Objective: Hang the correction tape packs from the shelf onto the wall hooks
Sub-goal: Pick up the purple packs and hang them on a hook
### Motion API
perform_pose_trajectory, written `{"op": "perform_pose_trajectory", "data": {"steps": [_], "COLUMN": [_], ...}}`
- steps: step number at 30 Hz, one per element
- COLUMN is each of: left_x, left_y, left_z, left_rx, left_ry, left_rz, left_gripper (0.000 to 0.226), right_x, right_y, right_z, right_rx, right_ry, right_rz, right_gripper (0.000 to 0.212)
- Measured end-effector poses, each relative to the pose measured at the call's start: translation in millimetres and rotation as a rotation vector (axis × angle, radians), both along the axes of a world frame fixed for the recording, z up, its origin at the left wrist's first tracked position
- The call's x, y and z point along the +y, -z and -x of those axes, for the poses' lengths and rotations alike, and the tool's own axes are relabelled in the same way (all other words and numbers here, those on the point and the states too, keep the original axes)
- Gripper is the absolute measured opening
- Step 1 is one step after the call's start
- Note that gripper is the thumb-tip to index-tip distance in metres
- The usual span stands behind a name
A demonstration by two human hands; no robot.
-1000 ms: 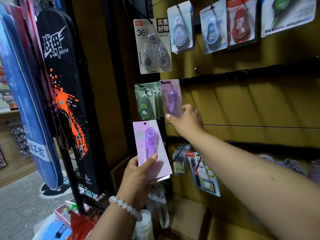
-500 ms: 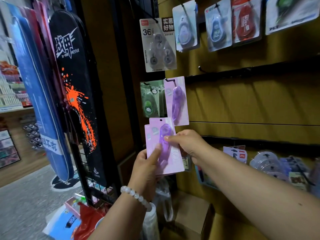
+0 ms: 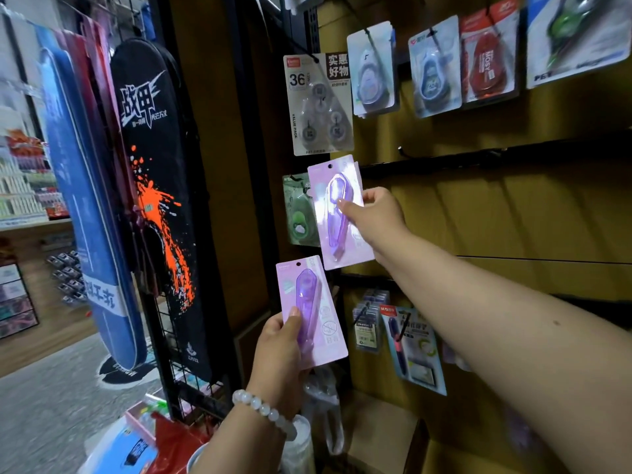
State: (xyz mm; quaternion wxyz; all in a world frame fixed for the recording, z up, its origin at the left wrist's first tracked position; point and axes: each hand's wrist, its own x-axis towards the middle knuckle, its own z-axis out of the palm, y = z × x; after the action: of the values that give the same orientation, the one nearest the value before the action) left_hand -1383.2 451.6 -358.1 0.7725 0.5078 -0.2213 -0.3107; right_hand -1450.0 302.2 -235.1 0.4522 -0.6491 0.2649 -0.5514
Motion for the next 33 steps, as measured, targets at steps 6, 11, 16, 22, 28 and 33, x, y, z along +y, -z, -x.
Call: {"op": "perform_pose_trajectory", "data": {"steps": [6,11,16,22,28,33], "left_x": [0,-2,-2,-4,-7,-11], "left_y": [6,10,11,14,14,12], "left_z": [-5,-9,-7,-7,-6,1], "left_rx": [-0.002,0.016,0.011,-0.002,-0.041,-0.062], "left_ry": [-0.020,-0.025,-0.037,-0.024,-0.026,0.015], "left_rz": [-0.016,-0.023,-0.040,-0.051,-0.037,-0.032], "left_gripper": [0.015,0.014,0.015,0.015,0.015,0.016], "right_x": [-1,1,-3,-28,-17,29], "right_y": [12,14,11,2,32,79], "right_z": [-5,-9,-18,-13,9,27], "right_rx": [0.026,-0.013,-0.006,0.166,0.325,0.379], "right_ry": [0.086,0.159,0.172,0.291,0.497,-0.092], "right_rz": [0.022,0.030,-0.010,-0.048,0.043,-0.191], "right_gripper": [0.039,0.033,0.034,0.036,0.056,0.046]}}
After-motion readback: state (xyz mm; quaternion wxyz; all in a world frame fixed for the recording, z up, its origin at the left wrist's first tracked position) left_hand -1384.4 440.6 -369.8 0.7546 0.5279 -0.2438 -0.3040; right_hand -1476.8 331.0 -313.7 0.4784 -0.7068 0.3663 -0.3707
